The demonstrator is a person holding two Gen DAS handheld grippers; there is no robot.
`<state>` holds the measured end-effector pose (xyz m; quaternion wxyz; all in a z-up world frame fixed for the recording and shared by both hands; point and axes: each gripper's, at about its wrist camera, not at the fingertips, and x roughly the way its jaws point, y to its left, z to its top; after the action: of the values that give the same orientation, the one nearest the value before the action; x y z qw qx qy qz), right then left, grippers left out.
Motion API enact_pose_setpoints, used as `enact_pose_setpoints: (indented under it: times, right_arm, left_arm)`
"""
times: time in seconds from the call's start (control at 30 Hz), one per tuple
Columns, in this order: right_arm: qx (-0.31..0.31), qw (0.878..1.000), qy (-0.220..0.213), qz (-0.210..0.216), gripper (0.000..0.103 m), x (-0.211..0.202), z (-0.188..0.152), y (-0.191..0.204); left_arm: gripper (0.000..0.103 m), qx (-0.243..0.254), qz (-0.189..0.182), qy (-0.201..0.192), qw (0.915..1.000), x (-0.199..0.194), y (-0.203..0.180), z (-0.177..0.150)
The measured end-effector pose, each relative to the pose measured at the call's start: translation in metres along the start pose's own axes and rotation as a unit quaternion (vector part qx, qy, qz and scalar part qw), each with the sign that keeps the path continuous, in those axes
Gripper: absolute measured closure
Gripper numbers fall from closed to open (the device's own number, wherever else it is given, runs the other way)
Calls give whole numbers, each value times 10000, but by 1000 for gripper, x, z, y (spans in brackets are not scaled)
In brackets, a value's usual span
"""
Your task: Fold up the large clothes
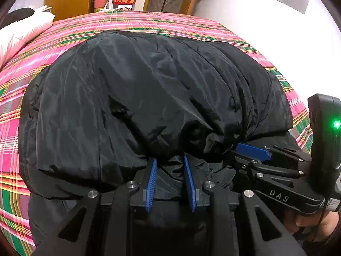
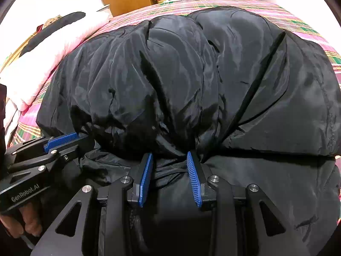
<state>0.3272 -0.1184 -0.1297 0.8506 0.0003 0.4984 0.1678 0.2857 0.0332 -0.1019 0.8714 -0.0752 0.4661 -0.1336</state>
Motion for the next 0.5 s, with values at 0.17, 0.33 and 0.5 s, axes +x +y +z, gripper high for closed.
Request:
enact_pose_setpoints:
  times: [0.17,0.33,0.5]
  right_arm:
    - [25,10000,73,-3,70,-8,1,-6]
    - [101,9999,-41,-96,69,-49,-11,-3]
    - [63,9997,-171,-181,68,-99,-50,-2]
  left_arm:
    - [74,-131,-91,-173,9997,1,1,-4]
    - [74,-289,72,-291,9991,-23,-3,-16]
    - [75,-360,293,-330,9984,-64,-17,-42]
